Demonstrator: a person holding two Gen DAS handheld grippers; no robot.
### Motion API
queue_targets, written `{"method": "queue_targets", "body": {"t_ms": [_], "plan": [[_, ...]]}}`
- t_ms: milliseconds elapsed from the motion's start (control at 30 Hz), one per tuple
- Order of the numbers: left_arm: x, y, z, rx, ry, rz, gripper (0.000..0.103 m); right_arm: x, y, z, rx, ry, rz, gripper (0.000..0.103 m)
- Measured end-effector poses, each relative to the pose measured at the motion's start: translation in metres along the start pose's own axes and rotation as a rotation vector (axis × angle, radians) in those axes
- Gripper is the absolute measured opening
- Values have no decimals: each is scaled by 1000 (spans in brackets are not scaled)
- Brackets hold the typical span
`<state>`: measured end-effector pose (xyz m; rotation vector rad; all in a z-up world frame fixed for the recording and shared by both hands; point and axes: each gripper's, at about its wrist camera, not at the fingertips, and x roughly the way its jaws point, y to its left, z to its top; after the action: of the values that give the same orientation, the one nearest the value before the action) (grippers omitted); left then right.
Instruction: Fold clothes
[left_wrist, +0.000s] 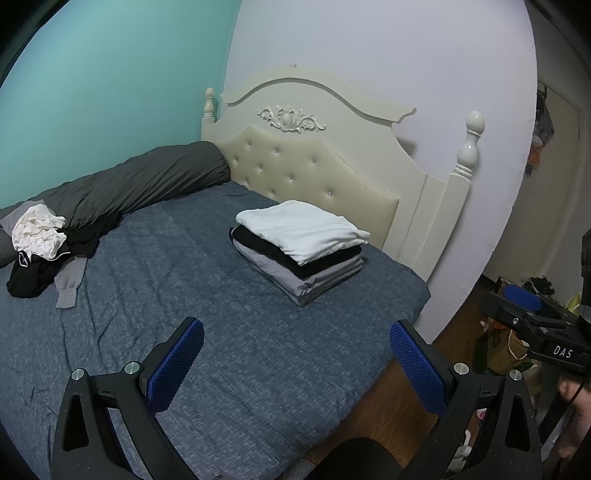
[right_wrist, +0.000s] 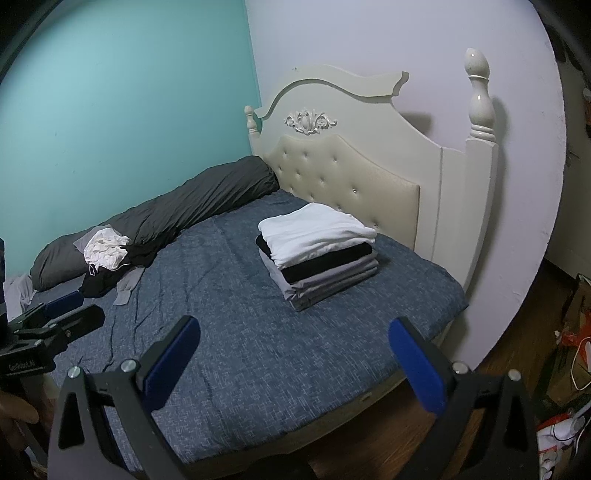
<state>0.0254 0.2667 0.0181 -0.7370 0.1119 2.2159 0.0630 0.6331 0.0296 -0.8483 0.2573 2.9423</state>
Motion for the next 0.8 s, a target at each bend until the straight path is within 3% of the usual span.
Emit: {"method": "queue_targets", "body": {"t_ms": [800], "plan": [[4,2,-2,-18,5,16,103,0,0,-2,3,3,-4,103]]}}
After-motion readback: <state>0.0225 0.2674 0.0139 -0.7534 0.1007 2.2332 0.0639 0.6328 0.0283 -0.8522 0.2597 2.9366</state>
